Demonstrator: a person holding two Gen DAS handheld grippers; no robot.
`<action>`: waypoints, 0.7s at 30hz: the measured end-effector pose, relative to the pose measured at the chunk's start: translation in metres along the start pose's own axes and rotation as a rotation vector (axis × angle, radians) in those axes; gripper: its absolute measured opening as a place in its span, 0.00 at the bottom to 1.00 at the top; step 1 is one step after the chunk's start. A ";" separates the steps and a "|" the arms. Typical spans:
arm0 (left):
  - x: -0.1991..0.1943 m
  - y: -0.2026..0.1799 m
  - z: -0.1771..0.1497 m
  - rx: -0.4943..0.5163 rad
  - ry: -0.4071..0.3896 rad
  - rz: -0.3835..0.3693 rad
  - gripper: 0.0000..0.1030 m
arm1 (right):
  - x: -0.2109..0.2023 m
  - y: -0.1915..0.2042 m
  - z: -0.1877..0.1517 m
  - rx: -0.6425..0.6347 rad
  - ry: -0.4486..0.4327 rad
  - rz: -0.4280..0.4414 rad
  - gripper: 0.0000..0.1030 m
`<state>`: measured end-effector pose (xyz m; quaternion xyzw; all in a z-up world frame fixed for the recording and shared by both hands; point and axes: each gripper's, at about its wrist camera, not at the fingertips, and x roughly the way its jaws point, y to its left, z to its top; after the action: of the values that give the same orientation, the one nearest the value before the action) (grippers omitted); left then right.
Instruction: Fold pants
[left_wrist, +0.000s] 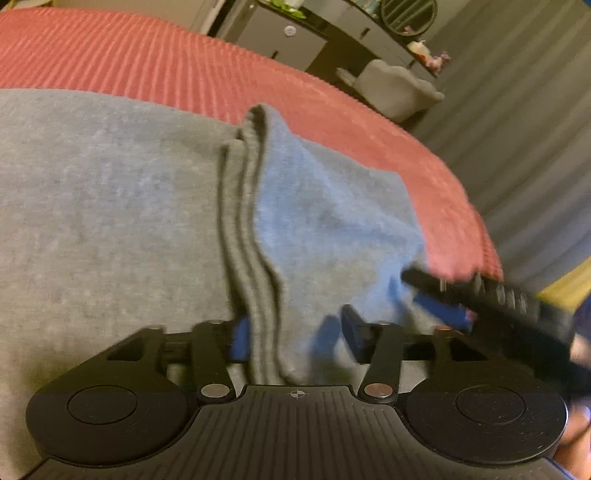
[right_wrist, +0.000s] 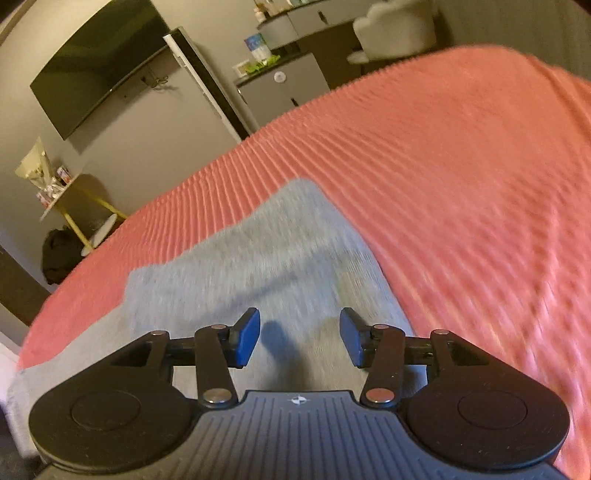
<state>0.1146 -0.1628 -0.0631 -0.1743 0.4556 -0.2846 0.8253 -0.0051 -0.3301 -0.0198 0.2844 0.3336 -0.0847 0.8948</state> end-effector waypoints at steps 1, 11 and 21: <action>0.001 0.001 0.001 -0.021 0.001 -0.028 0.74 | -0.008 -0.005 -0.006 0.016 0.006 0.008 0.47; 0.016 0.040 0.017 -0.374 0.113 -0.112 0.16 | -0.053 -0.036 -0.024 0.279 -0.056 0.157 0.74; -0.048 0.030 0.044 -0.224 0.033 -0.023 0.15 | -0.062 -0.036 -0.030 0.272 -0.044 0.275 0.80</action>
<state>0.1415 -0.1079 -0.0254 -0.2661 0.4958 -0.2444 0.7898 -0.0812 -0.3449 -0.0150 0.4435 0.2573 -0.0120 0.8585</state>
